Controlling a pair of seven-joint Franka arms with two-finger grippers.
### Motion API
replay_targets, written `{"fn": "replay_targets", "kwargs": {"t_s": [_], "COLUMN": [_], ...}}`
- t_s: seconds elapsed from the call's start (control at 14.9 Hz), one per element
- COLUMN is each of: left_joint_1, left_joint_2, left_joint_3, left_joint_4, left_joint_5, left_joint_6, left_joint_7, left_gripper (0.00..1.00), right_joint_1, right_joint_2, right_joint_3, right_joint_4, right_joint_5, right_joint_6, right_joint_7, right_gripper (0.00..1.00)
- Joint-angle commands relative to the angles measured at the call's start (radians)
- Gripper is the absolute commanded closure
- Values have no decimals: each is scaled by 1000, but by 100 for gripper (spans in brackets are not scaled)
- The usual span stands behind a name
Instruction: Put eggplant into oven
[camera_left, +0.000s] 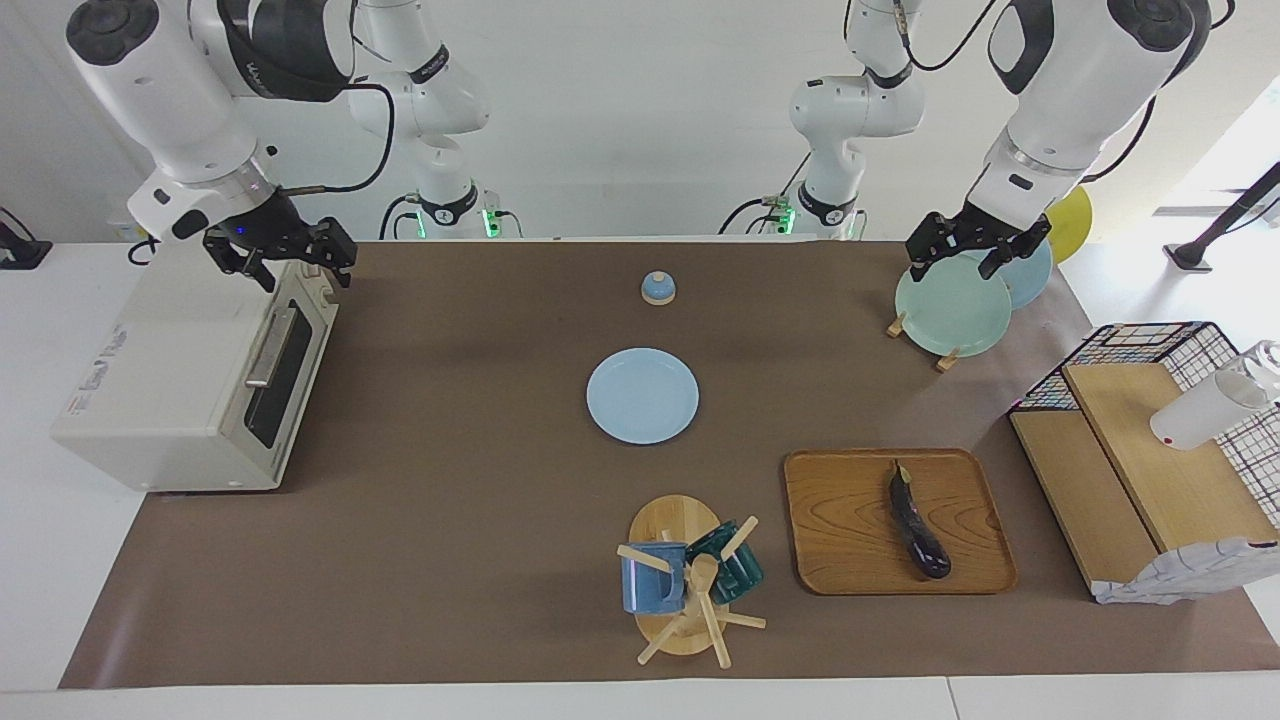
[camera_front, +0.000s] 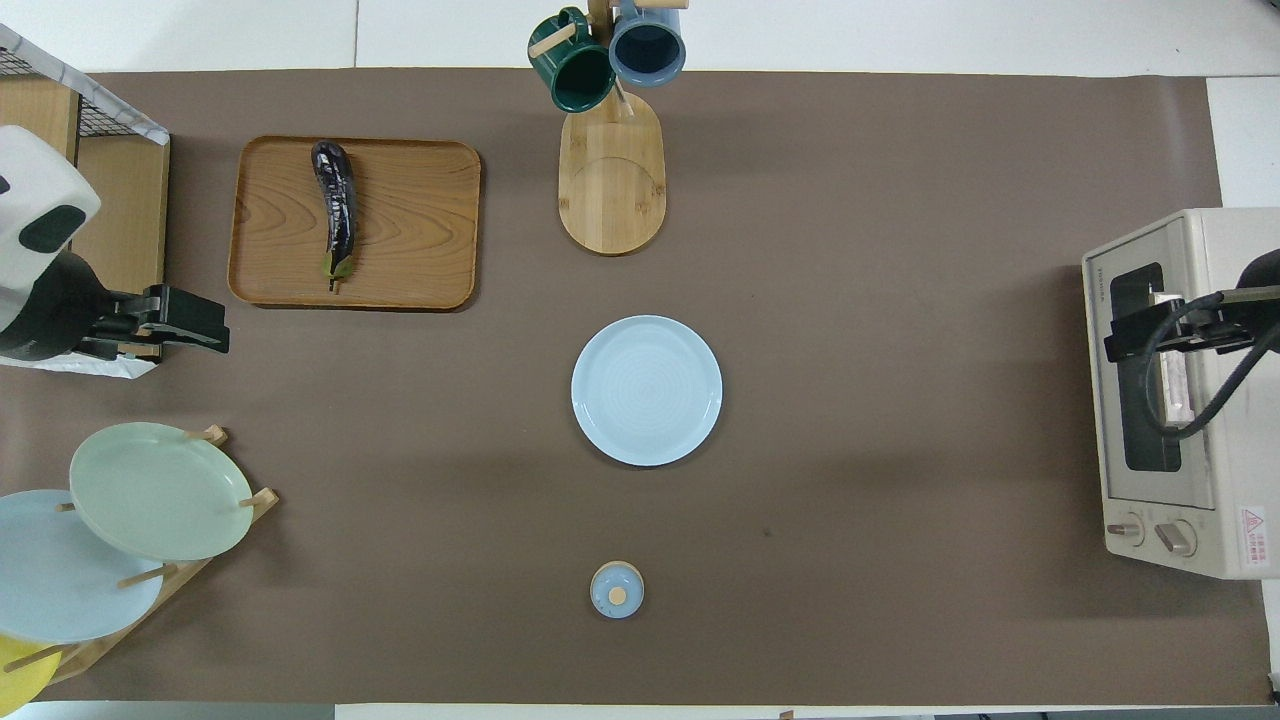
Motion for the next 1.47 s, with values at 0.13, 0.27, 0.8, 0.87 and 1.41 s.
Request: {"fn": "replay_targets", "kwargs": {"t_s": [0.13,0.27,0.8,0.87,1.41], "left_joint_1": [-5,-8,0,-1,9], "left_joint_2": [-24,-26,30,76,509], "left_joint_3": [5,6,5,5,8], "left_joint_4": [-24,-24,16,62,265], "left_joint_5": [15,12,6,6,20], "left_joint_6": [11,23,89,86,294], "left_joint_7": [9,7,1,0,61], "left_gripper": [0,0,0,0,0], "right_joint_1": [1,1,3,4,-7], "right_joint_2": [-13,-13,-14,-14,-74], "right_joint_3": [-5,-5,-4,-4,-10], "right_joint_4": [-5,-5,-6,-3,-161], "right_joint_5": [27,27,27,27,11], "right_joint_6": [-14,-14,-37,-35,127], "right_joint_7": [15,15,7,12,-53], "right_gripper": [0,0,0,0,100]}}
